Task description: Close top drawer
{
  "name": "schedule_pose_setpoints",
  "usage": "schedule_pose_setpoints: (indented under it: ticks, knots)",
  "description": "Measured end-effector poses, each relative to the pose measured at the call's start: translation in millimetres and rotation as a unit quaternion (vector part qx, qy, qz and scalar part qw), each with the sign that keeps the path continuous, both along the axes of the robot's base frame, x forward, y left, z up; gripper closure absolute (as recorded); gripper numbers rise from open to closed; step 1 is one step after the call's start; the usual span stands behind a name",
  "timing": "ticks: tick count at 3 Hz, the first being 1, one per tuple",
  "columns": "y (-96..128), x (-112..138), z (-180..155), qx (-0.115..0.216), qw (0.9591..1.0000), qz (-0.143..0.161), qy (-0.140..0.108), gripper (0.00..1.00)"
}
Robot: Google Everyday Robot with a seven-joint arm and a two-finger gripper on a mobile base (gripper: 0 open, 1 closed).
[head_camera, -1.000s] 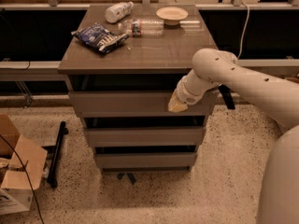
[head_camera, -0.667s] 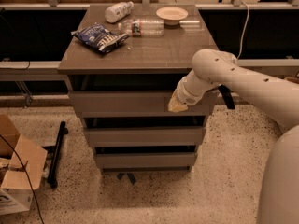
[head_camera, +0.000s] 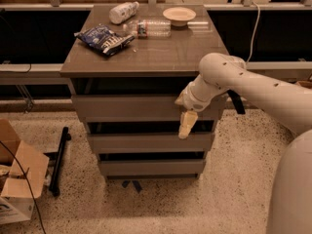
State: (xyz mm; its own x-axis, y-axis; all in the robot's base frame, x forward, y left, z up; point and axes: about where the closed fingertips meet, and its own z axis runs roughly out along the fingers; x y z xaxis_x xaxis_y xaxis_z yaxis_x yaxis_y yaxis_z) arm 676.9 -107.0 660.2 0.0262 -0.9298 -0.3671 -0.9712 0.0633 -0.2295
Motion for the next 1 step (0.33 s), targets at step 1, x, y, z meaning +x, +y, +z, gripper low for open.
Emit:
schedule_pose_setpoints:
  ticks: [1]
  knots:
    - [0.3, -1.0, 0.0, 0.0, 1.0, 0.0, 0.0, 0.0]
